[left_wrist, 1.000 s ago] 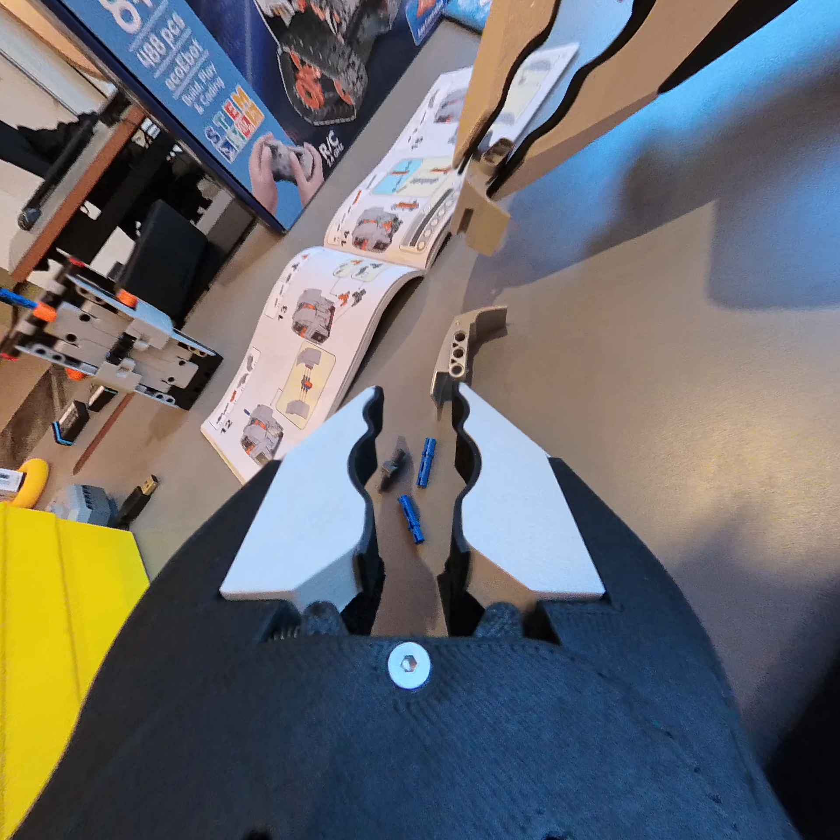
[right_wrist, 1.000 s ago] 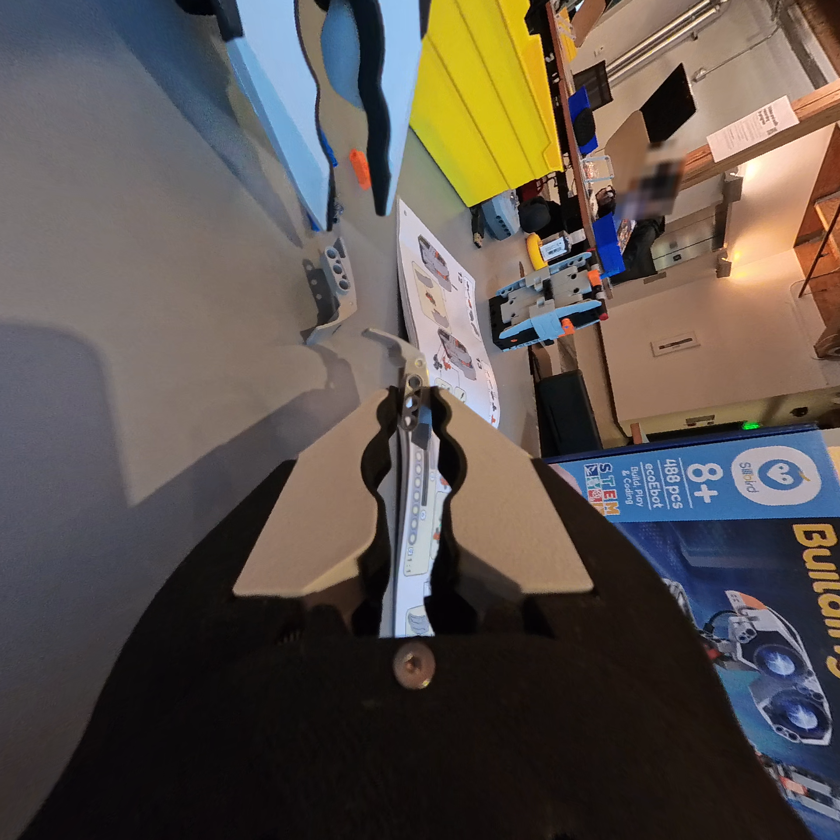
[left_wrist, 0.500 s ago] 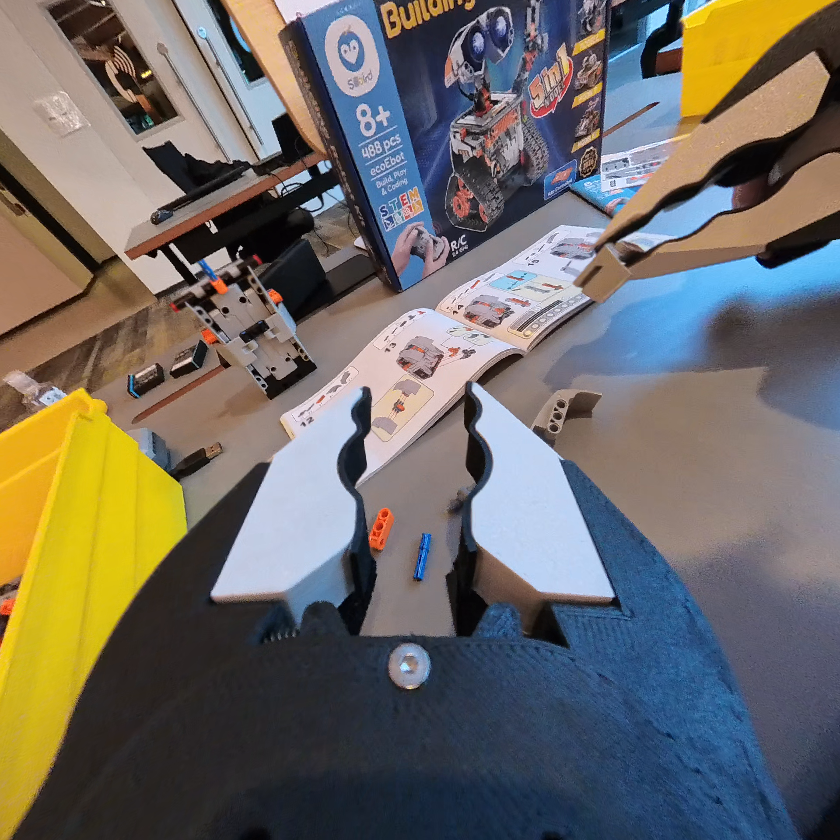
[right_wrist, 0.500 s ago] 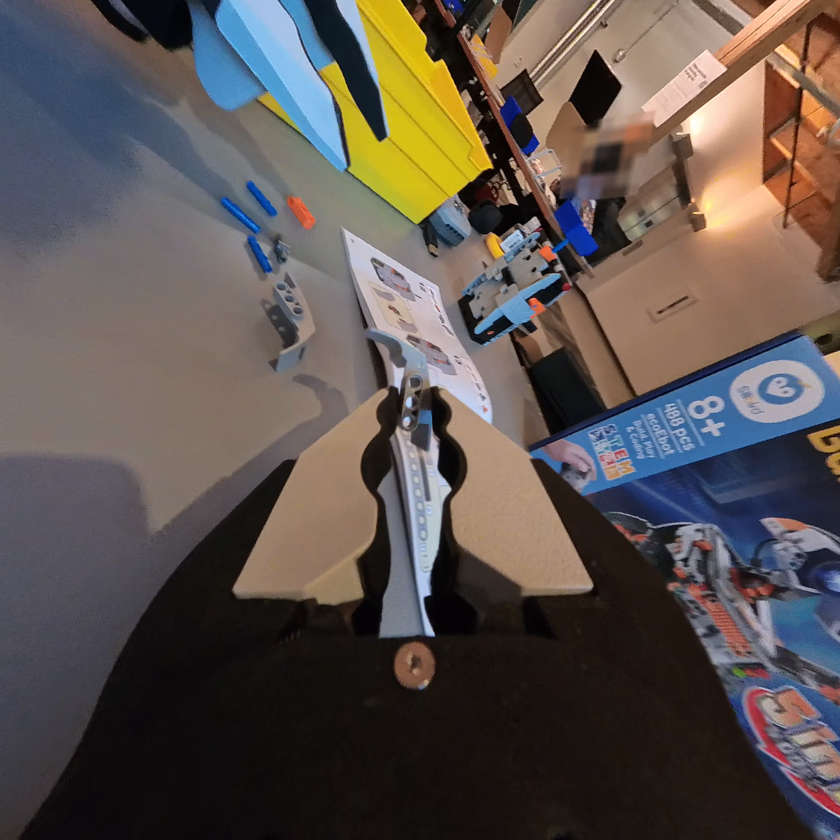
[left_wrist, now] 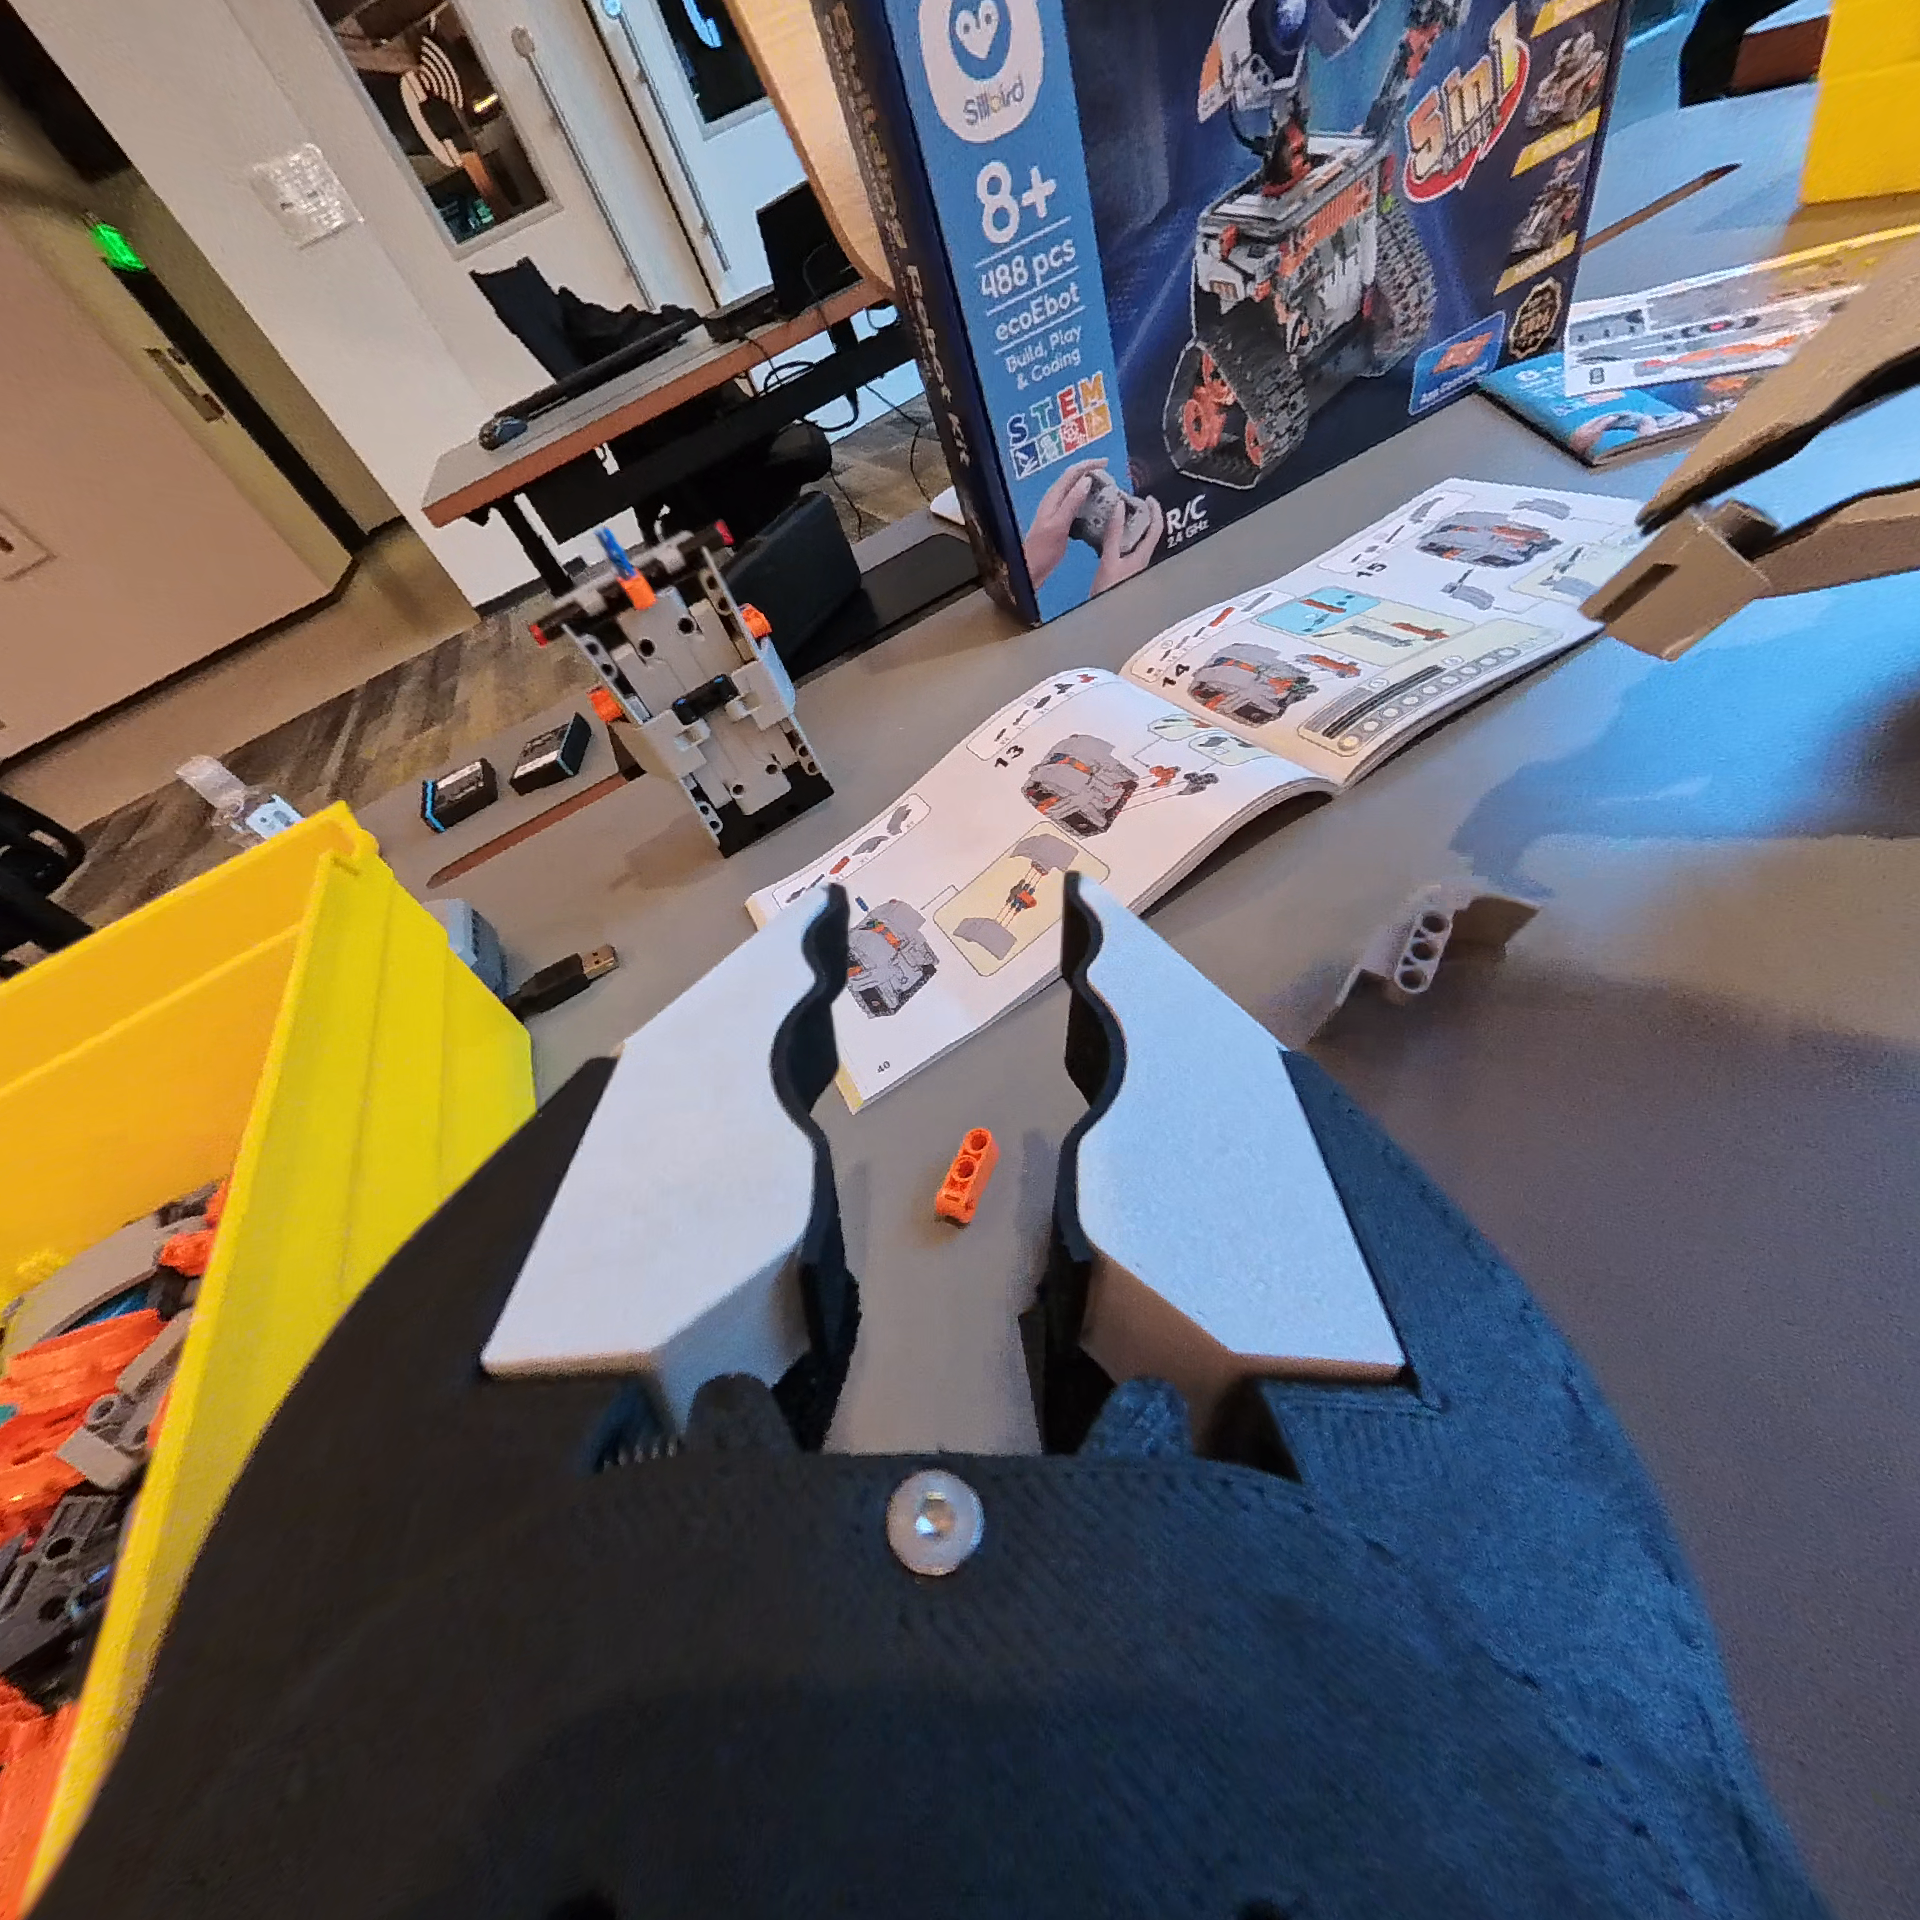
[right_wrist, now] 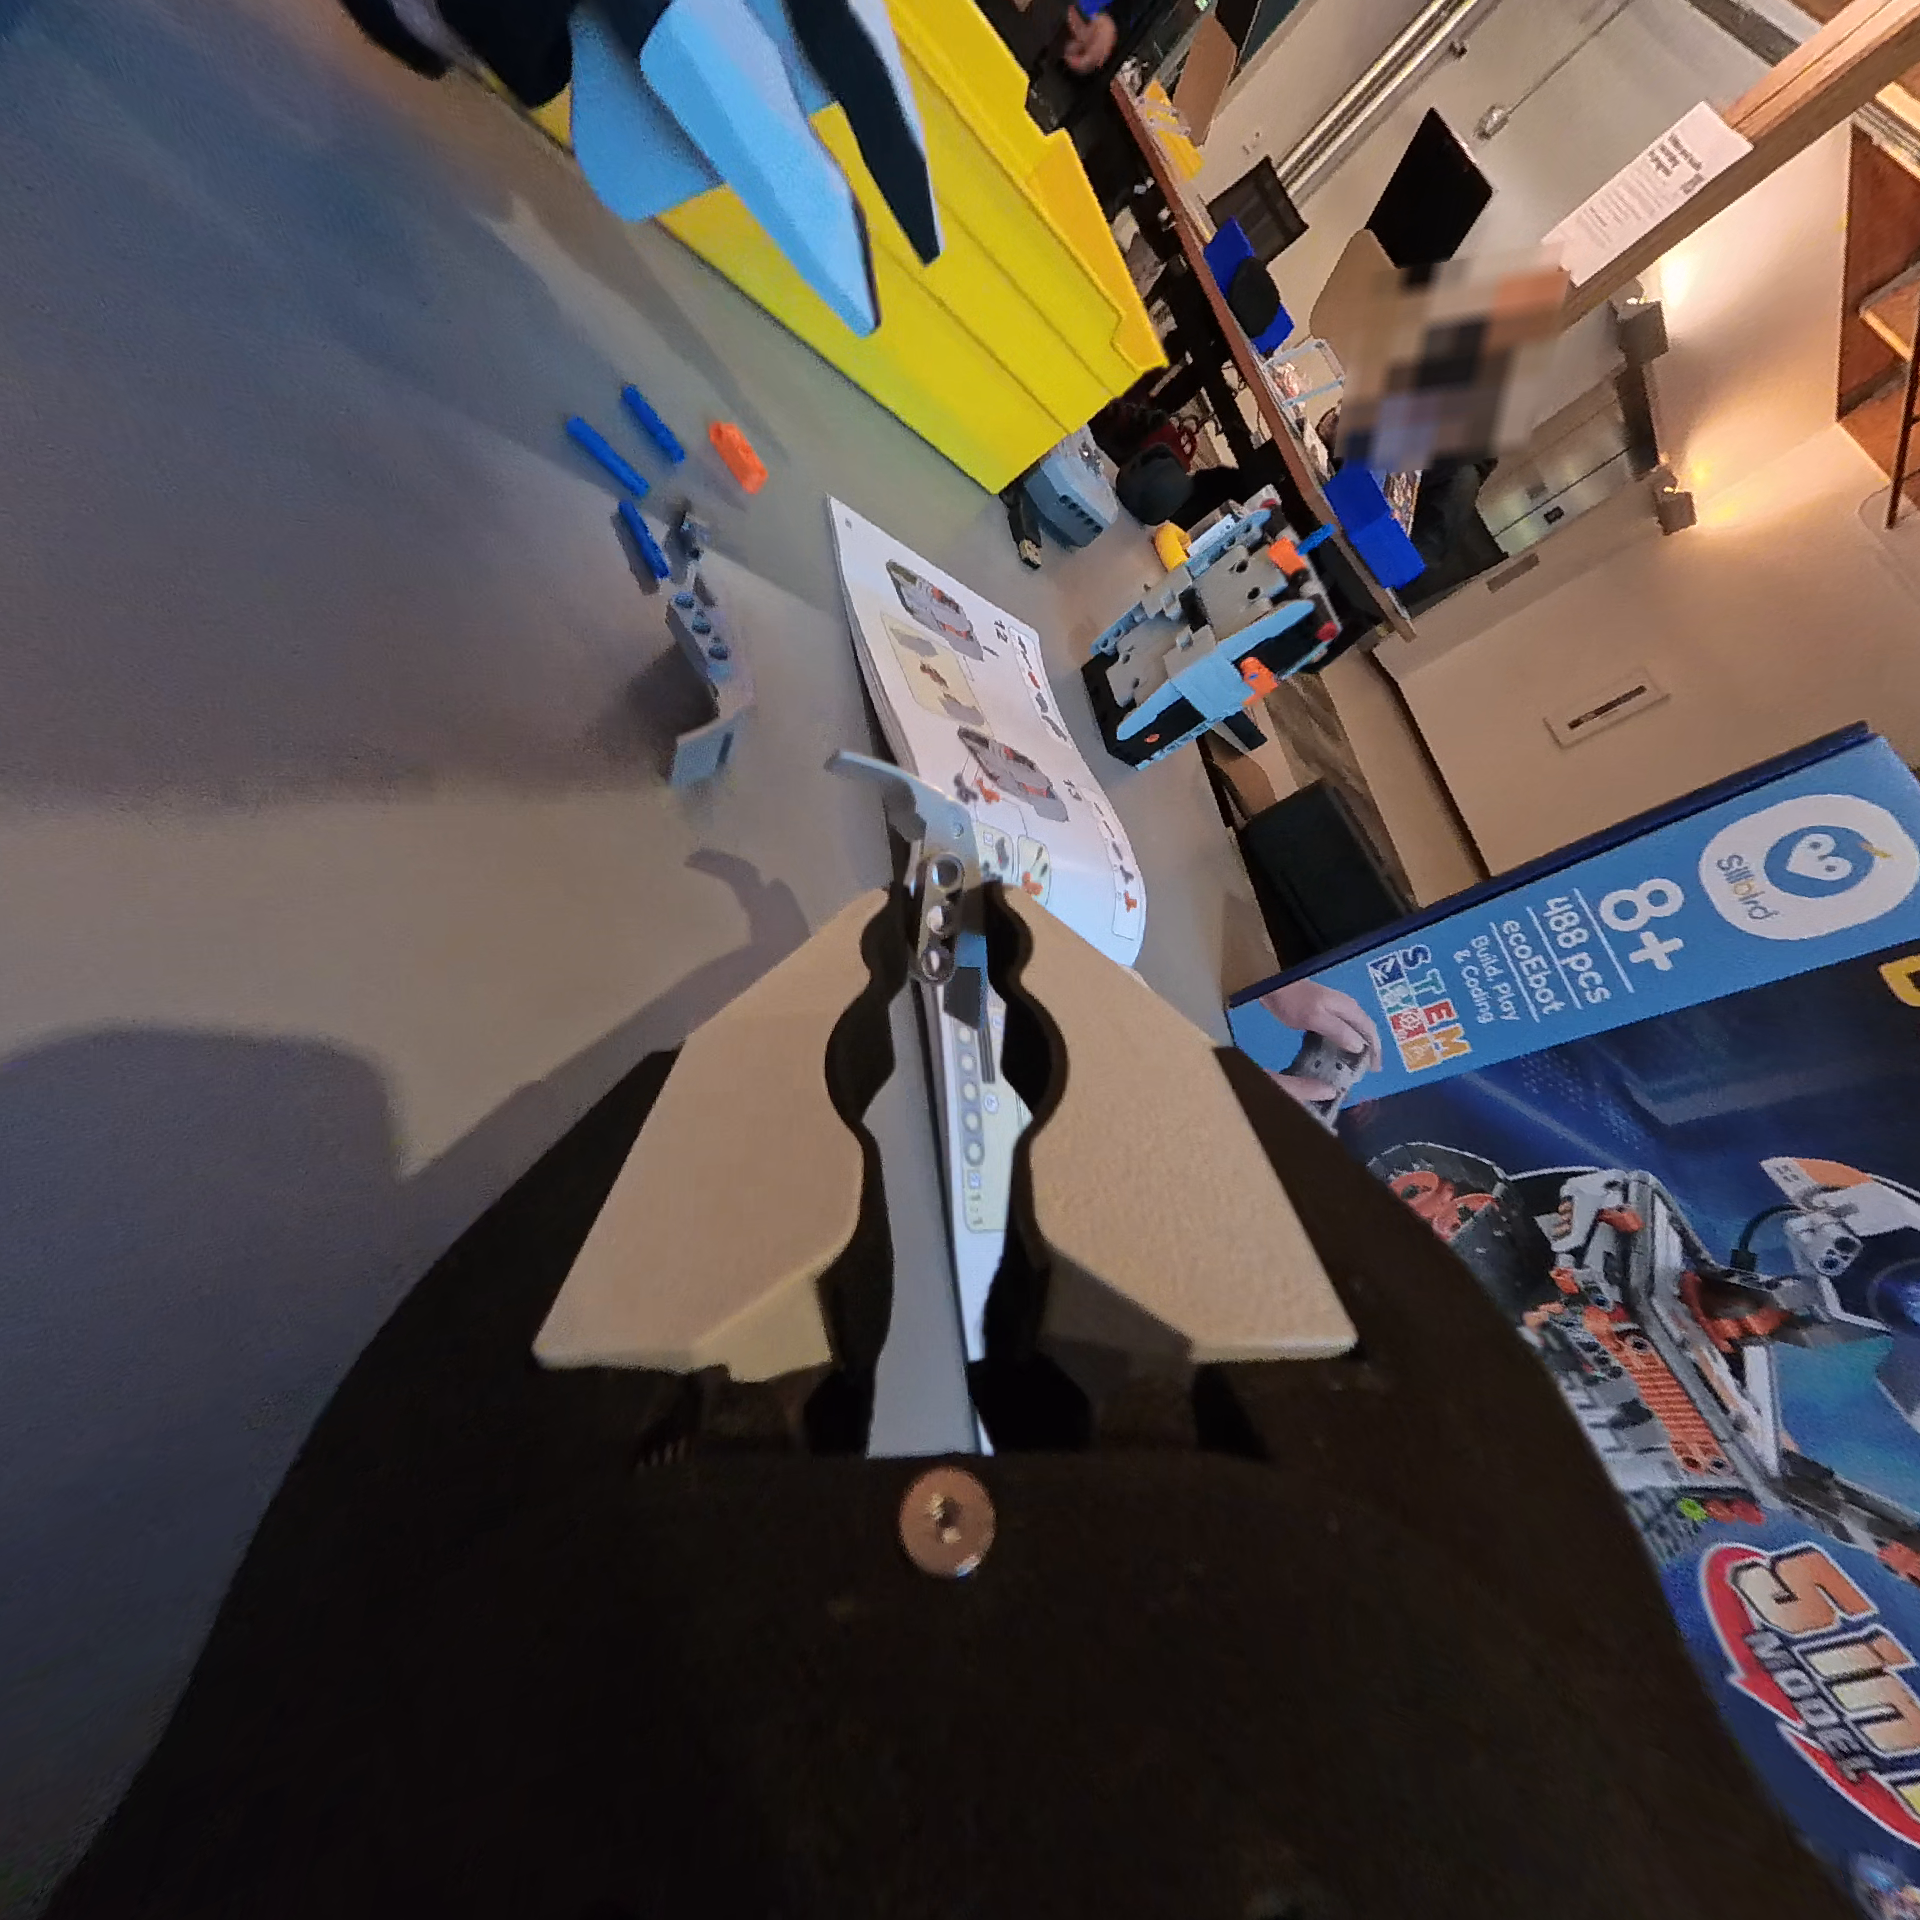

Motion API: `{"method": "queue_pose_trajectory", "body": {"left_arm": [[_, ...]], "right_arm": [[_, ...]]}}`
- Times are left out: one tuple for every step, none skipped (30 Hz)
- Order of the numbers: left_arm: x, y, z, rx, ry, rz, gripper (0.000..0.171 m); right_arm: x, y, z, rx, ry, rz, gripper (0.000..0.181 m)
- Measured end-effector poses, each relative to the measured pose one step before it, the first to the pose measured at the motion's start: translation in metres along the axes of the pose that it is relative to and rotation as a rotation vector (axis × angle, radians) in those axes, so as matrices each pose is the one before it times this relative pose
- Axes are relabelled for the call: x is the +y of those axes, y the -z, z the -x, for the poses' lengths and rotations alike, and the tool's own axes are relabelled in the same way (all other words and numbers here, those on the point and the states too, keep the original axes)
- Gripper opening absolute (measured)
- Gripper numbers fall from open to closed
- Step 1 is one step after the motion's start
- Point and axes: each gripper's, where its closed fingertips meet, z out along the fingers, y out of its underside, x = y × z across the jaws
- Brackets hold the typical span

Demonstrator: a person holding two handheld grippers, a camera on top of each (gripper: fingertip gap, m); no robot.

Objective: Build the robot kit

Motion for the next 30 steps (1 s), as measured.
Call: {"method": "queue_pose_trajectory", "body": {"left_arm": [[-0.00069,0.00017,0.00003,0.0017,0.0091,-0.00314,0.039],[-0.00039,-0.00010,-0.00047,0.0040,0.0069,-0.00187,0.039],[0.00037,-0.00051,-0.00097,0.0059,0.0039,0.00183,0.039],[0.00104,-0.00068,-0.00067,0.0034,0.0007,0.00568,0.038],[0.00091,-0.00073,-0.00060,0.0017,-0.0028,0.00584,0.038],[0.00033,-0.00050,-0.00086,0.0018,-0.0049,0.00263,0.038],[-0.00051,-0.00013,-0.00076,0.0014,-0.0047,-0.00150,0.038],[-0.00103,0.00021,-0.00080,0.0016,-0.0027,-0.00501,0.037],[-0.00106,0.00032,-0.00054,0.0014,-0.0005,-0.00557,0.037],[-0.00066,0.00033,-0.00044,0.0013,0.0006,-0.00359,0.036],[0.00020,0.00018,-0.00015,0.0011,0.0007,0.00021,0.036],[0.00058,0.00010,0.00021,-0.0004,0.0001,0.00324,0.036],[0.00020,0.00021,0.00059,-0.0031,-0.0008,0.00182,0.036],[-0.00047,0.00040,0.00071,-0.0038,-0.0014,-0.00216,0.036],[-0.00087,0.00051,0.00029,-0.0021,-0.0008,-0.00434,0.035],[-0.00067,0.00040,0.00028,-0.0008,0.0004,-0.00318,0.035],[-0.00006,0.00011,0.00027,-0.0009,0.0005,-0.00026,0.035],[0.00030,-0.00001,0.00045,-0.0022,-0.0003,0.00216,0.035],[0.00036,-0.00009,0.00054,-0.0033,-0.0010,0.00216,0.035],[0.00023,-0.00003,0.00028,-0.0014,-0.0009,0.00101,0.034],[0.00040,-0.00025,-0.00015,0.0008,-0.0001,0.00207,0.034],[0.00063,-0.00032,-0.00018,0.0008,-0.0004,0.00331,0.034],[0.00061,-0.00027,-0.00023,0.0003,-0.0017,0.00277,0.034],[0.00029,-0.00035,-0.00033,0.0001,-0.0026,0.00172,0.034],[0.00014,-0.00016,-0.00039,0.0005,-0.0025,0.00104,0.034],[0.00025,-0.00023,-0.00013,0.0000,-0.0025,0.00158,0.034],[0.00037,-0.00008,-0.00003,-0.0010,-0.0028,0.00247,0.034],[0.00043,-0.00007,0.00023,-0.0014,-0.0027,0.00230,0.034],[0.00020,-0.00005,0.00022,-0.0013,-0.0018,0.00202,0.034],[0.00024,0.00001,0.00011,-0.0005,-0.0009,0.00199,0.034]], "right_arm": [[0.00273,0.00149,-0.00018,-0.0030,0.0141,0.0034,0.013],[0.00359,0.00091,-0.00111,0.0036,0.0050,0.0085,0.013],[0.00354,0.00047,-0.00119,0.0020,-0.0051,0.0096,0.013],[0.00216,0.00035,-0.00047,-0.0023,-0.0113,0.0013,0.013],[0.00083,0.00039,-0.00027,-0.0034,-0.0121,-0.0038,0.013],[0.00056,0.00018,-0.00080,0.0009,-0.0089,-0.0010,0.013],[0.00054,0.00024,-0.00134,0.0059,-0.0027,0.0030,0.013],[0.00075,0.00014,-0.00151,0.0086,0.0034,0.0058,0.013],[0.00035,0.00005,-0.00097,0.0064,0.0048,0.0042,0.013],[0.00003,-0.00002,-0.00011,0.0019,0.0024,0.0007,0.013],[-0.00018,-0.00021,0.00045,-0.0012,-0.0003,-0.0010,0.013],[0.00011,-0.00038,0.00092,-0.0034,-0.0002,-0.0002,0.013],[0.00052,-0.00042,0.00053,-0.0015,0.0030,0.0020,0.013],[0.00081,-0.00030,0.00013,0.0012,0.0040,0.0031,0.013],[0.00068,-0.00020,0.00002,0.0001,0.0012,0.0026,0.013],[0.00038,-0.00017,0.00003,-0.0008,-0.0020,0.0007,0.013],[0.00023,-0.00011,-0.00023,0.0007,-0.0031,-0.0009,0.013],[0.00033,-0.00006,-0.00018,0.0001,-0.0026,-0.0002,0.013],[0.00048,-0.00006,-0.00010,-0.0004,-0.0019,0.0019,0.013],[0.00024,-0.00008,-0.00013,0.0006,-0.0007,0.0002,0.013],[-0.00005,-0.00017,0.00027,-0.0015,-0.0009,-0.0011,0.013],[0.00008,-0.00027,0.00073,-0.0035,-0.0011,-0.0006,0.013],[0.00028,-0.00028,0.00068,-0.0030,-0.0016,-0.0005,0.013],[-0.00005,-0.00022,0.00046,-0.0016,-0.0022,-0.0030,0.013],[-0.00024,-0.00019,0.00073,-0.0040,-0.0032,-0.0033,0.013],[0.00003,-0.00028,0.00030,-0.0024,-0.0038,-0.0013,0.013],[0.00050,-0.00040,-0.00002,0.0001,-0.0032,0.0001,0.013],[0.00127,-0.00074,-0.00003,-0.0007,-0.0040,0.0029,0.013],[0.00159,-0.00080,-0.00012,0.0001,-0.0052,0.0028,0.013],[0.00076,-0.00070,-0.00061,0.0031,-0.0072,-0.0029,0.013]]}}
